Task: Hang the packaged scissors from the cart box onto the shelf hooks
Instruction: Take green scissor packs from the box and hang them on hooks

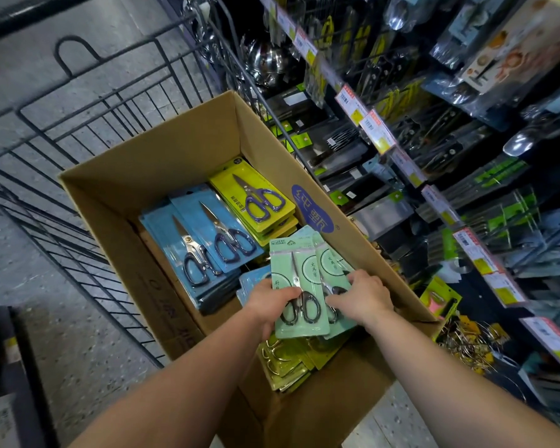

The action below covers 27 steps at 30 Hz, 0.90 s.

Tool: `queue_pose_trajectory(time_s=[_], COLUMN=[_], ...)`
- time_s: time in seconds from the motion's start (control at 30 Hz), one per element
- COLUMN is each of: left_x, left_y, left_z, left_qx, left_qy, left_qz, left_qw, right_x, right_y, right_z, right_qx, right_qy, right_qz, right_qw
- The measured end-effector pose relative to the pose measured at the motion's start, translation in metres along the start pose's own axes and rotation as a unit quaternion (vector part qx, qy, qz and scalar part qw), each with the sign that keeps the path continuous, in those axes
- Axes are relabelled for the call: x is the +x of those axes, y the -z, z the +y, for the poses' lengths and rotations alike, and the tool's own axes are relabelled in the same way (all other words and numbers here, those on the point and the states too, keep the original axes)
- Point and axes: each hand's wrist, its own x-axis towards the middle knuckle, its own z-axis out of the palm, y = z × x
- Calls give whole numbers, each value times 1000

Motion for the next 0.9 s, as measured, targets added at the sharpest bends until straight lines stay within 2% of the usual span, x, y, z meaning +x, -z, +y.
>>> queue_pose_trajectory(time_s=[0.1, 0.27, 0.47, 0.6, 0.77, 0.9], left_x=[-3, -16, -31, -43, -63, -80], left_y=[1, 10, 29, 36, 26, -1], left_z=[-4, -2, 19, 38, 58, 65], left_qx=[-5, 1, 62, 131, 171, 229], left_qy=[2, 1, -78, -143, -166, -203], left_qz=[-10, -34, -35, -55, -99, -147], left_qw=[1000, 999, 994, 980, 966, 941], right_x=[-3, -10, -28, -44, -72, -96], right_y=[0, -4, -13, -14, -5, -1], right_z=[6, 12, 3, -4, 9, 35], right_qx=[121, 239, 364, 449, 536, 576], right_qy=[-15, 11, 29, 27, 8, 4], right_qz=[-23, -61, -119, -71, 4, 85], right_qw=[992, 969, 923, 890, 844, 813])
